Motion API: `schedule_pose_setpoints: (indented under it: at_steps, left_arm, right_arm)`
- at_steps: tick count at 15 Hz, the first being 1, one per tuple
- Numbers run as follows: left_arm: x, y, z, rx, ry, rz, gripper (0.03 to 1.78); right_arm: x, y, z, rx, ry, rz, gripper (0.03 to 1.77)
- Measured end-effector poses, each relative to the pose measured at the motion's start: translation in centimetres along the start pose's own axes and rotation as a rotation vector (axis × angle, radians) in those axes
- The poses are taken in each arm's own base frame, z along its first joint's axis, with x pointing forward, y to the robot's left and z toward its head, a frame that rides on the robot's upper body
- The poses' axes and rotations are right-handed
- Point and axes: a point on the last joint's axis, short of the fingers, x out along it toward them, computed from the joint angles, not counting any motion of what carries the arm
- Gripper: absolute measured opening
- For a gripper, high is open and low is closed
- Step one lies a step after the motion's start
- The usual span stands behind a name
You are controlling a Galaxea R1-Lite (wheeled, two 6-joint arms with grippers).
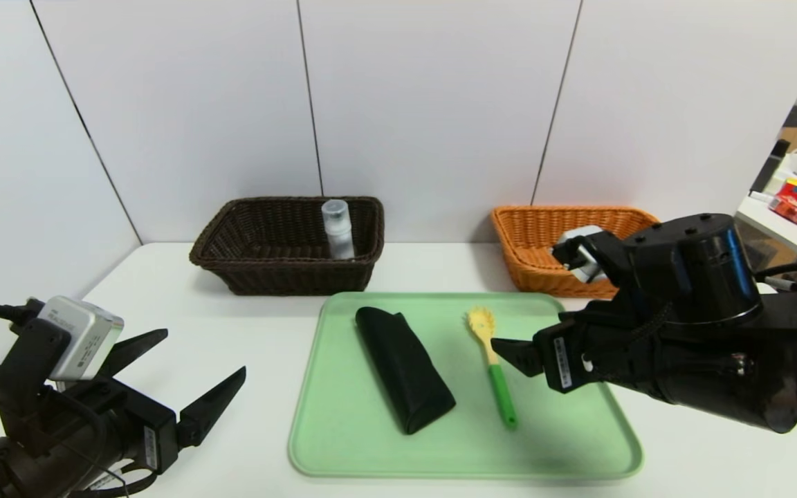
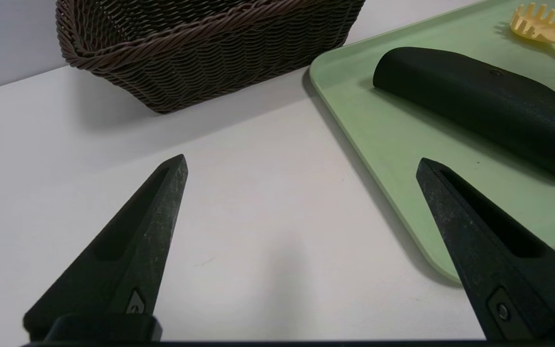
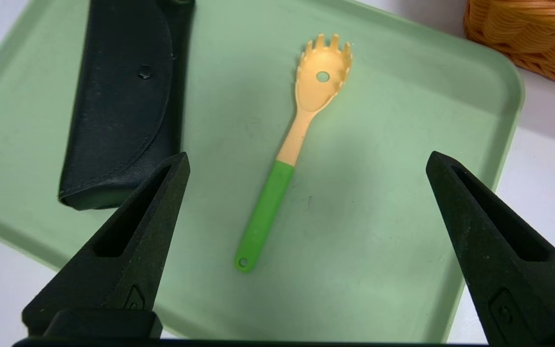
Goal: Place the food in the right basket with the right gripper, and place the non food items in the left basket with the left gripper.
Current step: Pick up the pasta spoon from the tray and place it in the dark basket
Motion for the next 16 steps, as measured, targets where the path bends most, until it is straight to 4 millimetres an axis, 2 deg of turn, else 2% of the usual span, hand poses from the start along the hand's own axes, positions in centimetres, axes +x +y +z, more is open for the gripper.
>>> schedule_pose_setpoints:
  at_steps: [5,16]
  left_arm:
    - [0.0,0.0,0.0,-0.001,-0.002,0.000,1.69]
    - [-0.4,0.1,0.0,0.003,-0.008,0.008,1.69]
  right_arm:
    - [1.6,1.1,1.7,0.024,0.050,-0.025,1.69]
    - [1.8,1.9,4.6,0.052,0.375,-0.071,1.69]
